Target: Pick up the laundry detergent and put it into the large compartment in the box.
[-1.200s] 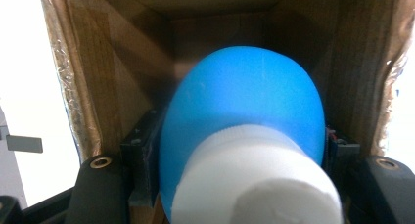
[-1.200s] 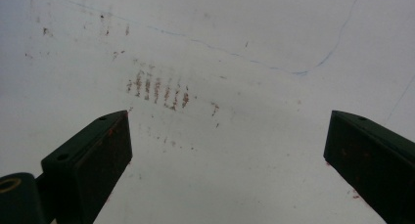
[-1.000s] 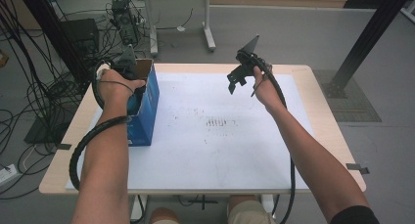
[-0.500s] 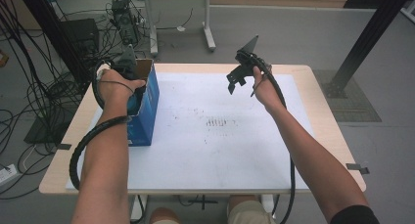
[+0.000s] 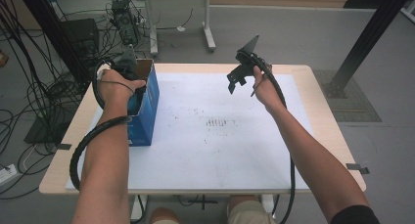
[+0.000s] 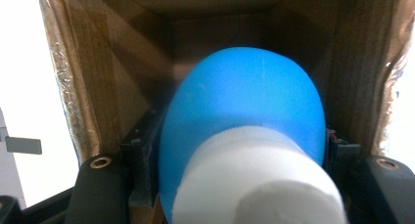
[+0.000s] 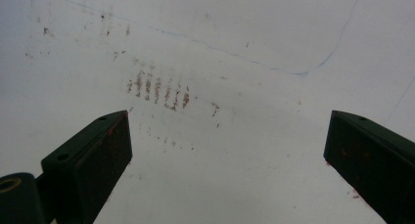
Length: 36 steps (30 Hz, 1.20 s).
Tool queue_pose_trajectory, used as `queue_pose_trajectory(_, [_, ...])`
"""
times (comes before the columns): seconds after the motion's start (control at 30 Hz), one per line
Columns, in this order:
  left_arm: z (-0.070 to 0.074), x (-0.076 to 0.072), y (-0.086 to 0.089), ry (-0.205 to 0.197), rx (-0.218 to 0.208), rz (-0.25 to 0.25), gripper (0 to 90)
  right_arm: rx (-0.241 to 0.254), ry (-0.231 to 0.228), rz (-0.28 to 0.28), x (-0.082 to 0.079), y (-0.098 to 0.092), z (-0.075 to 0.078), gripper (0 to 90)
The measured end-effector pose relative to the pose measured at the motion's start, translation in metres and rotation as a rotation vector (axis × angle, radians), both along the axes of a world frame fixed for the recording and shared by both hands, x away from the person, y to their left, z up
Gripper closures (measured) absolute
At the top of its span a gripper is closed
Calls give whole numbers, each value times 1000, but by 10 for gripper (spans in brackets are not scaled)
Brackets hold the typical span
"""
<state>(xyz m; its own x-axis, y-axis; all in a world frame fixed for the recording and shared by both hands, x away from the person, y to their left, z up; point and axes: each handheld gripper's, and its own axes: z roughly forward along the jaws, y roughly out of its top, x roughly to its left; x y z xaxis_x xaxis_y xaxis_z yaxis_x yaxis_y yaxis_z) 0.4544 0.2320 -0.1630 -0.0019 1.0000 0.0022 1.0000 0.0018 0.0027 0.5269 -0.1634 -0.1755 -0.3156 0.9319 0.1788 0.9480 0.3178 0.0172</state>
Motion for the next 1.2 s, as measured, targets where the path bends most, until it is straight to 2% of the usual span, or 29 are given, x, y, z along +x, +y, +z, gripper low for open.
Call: queue_pose_trajectory(1.2, [-1,0,0,-3,-4,-4,350,2,-3,-3,-1,-1,1,38])
